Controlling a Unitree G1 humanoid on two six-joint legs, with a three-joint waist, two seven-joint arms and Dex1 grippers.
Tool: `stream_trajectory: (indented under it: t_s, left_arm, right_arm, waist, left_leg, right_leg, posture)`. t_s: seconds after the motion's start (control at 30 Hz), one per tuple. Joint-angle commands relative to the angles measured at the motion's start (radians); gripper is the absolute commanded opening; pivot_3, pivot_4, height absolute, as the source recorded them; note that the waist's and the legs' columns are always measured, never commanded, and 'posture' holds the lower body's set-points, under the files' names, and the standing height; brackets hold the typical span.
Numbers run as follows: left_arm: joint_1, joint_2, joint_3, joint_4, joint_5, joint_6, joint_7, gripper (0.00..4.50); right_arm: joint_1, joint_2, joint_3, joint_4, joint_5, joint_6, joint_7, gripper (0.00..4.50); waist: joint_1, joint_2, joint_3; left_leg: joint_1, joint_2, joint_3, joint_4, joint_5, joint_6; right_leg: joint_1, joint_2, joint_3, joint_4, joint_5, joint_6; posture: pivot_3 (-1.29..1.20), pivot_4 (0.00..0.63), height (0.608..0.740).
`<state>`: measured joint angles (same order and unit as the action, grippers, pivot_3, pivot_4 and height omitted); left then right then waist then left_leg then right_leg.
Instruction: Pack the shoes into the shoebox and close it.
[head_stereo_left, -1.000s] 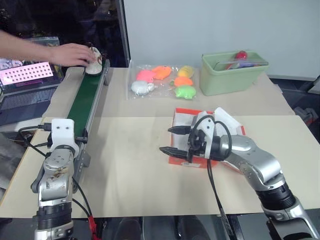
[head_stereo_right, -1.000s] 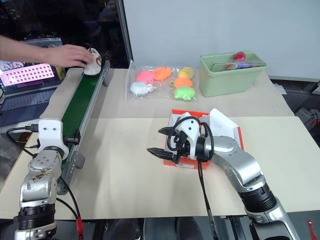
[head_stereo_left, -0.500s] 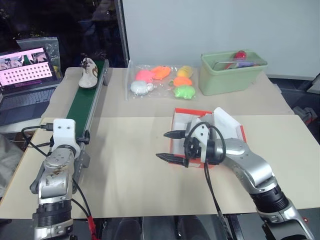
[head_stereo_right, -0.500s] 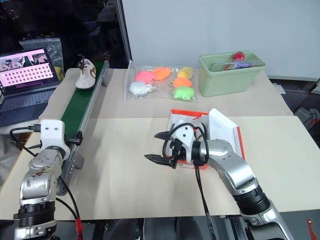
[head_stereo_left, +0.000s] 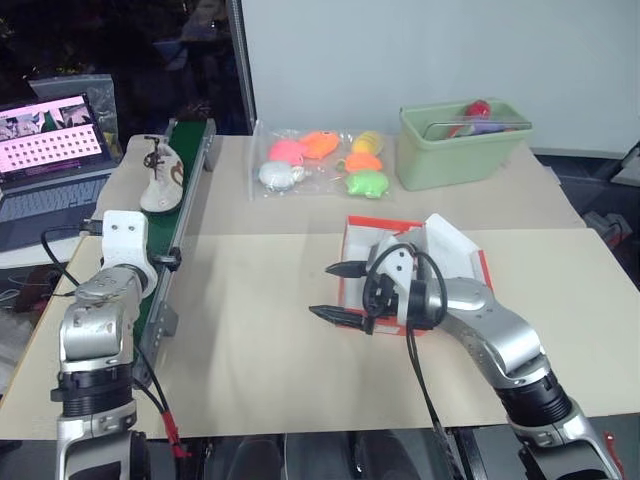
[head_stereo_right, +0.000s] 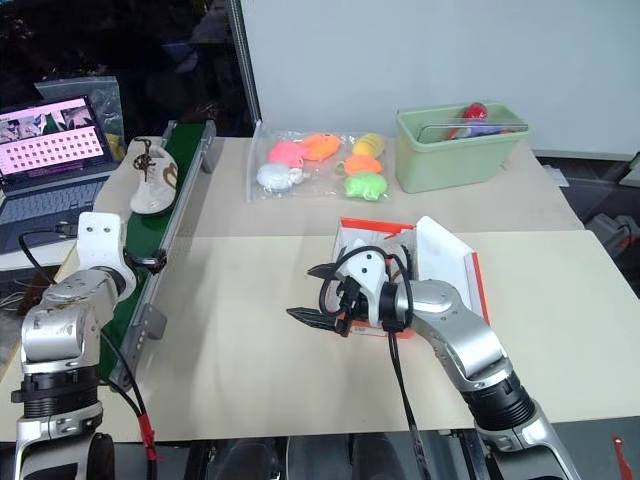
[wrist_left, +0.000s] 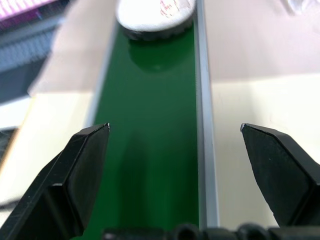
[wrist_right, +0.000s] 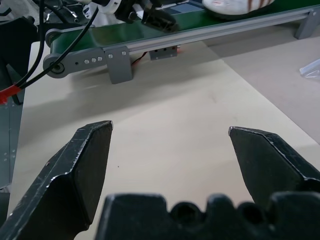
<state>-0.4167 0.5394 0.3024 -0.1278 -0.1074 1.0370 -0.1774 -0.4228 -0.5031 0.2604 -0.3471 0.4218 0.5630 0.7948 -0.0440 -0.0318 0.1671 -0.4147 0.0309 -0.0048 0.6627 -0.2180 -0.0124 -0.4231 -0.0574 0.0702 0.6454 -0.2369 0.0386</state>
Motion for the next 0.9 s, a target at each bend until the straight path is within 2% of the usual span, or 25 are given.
stream_trajectory:
  t_s: [0.03, 0.57, 0.77, 0.8, 0.83, 0.9]
  left_arm:
    - [-0.041, 0.039, 0.023, -0.049, -0.011, 0.087, -0.004, 4.5]
    - [-0.092, 0.053, 0.048, -0.012, -0.017, 0.106, 0.007, 4.5]
    - [-0.06, -0.004, 0.094, 0.008, -0.042, 0.144, 0.015, 4.5]
    - [-0.056, -0.016, 0.102, 0.003, -0.049, 0.156, 0.017, 3.98]
    - [-0.054, -0.027, 0.108, -0.005, -0.055, 0.168, 0.019, 3.86]
    - [-0.059, -0.042, 0.117, -0.018, -0.064, 0.179, 0.022, 3.09]
  right_arm:
    - [0.003, 0.006, -0.029, -0.05, 0.014, 0.011, -0.01, 4.37]
    - [0.006, 0.04, -0.032, -0.046, 0.017, 0.023, -0.035, 4.37]
    - [0.005, 0.042, -0.043, -0.051, 0.024, 0.028, -0.039, 4.37]
    - [0.003, 0.041, -0.046, -0.052, 0.027, 0.031, -0.039, 4.5]
    - [0.002, 0.041, -0.051, -0.054, 0.03, 0.034, -0.039, 4.5]
    - [-0.003, 0.043, -0.058, -0.052, 0.032, 0.039, -0.039, 4.5]
  waist:
    - [0.001, 0.0, 0.0]
    - [0.004, -0.001, 0.0]
    - [0.003, -0.001, 0.0]
    - [0.003, -0.001, 0.0]
    - [0.004, -0.001, 0.0]
    - [0.009, -0.001, 0.0]
  left_leg:
    - [0.0, 0.0, 0.0, 0.0, 0.0, 0.0]
    - [0.0, 0.0, 0.0, 0.0, 0.0, 0.0]
    - [0.0, 0.0, 0.0, 0.0, 0.0, 0.0]
    - [0.0, 0.0, 0.0, 0.0, 0.0, 0.0]
    - [0.0, 0.0, 0.0, 0.0, 0.0, 0.0]
    - [0.001, 0.0, 0.0, 0.0, 0.0, 0.0]
  right_leg:
    - [0.0, 0.0, 0.0, 0.0, 0.0, 0.0]
    - [0.0, 0.0, 0.0, 0.0, 0.0, 0.0]
    - [0.0, 0.0, 0.0, 0.0, 0.0, 0.0]
    - [0.0, -0.001, 0.0, 0.0, 0.0, 0.0]
    - [0.0, -0.001, 0.0, 0.0, 0.0, 0.0]
    - [0.0, -0.001, 0.0, 0.001, 0.0, 0.0]
  posture:
    - [0.0, 0.15, 0.729]
    - [0.0, 0.15, 0.729]
    - [0.0, 0.15, 0.729]
    - [0.0, 0.15, 0.729]
    - [0.0, 0.15, 0.729]
    - [0.0, 0.15, 0.729]
